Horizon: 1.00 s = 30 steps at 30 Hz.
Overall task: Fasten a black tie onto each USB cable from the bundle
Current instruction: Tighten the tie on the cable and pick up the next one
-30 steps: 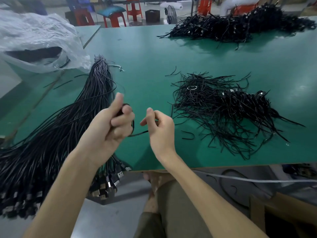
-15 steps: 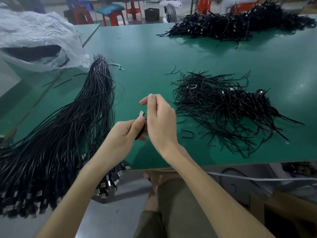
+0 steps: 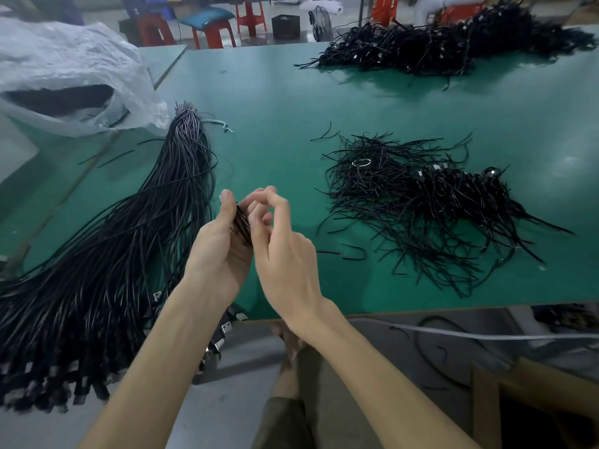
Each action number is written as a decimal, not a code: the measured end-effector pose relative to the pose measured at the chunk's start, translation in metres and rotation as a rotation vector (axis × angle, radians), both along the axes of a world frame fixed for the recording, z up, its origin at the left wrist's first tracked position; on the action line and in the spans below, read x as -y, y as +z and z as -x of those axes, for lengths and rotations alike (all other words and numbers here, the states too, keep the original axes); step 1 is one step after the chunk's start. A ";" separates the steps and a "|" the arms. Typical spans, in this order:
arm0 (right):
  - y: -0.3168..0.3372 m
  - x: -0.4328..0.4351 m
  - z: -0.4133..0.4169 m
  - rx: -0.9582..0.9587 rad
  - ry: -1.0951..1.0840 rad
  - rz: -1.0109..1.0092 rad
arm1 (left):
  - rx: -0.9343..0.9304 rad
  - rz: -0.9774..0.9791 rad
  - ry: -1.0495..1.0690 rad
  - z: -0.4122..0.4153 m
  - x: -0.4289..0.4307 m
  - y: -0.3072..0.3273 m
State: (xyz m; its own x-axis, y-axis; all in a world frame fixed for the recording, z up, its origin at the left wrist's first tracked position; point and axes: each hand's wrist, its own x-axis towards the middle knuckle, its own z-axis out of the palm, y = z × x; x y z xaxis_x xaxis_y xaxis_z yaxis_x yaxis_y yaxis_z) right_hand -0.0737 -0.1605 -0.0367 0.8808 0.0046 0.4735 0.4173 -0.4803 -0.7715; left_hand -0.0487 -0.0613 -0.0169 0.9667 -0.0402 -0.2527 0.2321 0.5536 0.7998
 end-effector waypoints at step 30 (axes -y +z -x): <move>-0.023 0.030 -0.067 -0.429 0.271 -0.179 | 0.022 0.182 -0.218 -0.063 -0.011 -0.017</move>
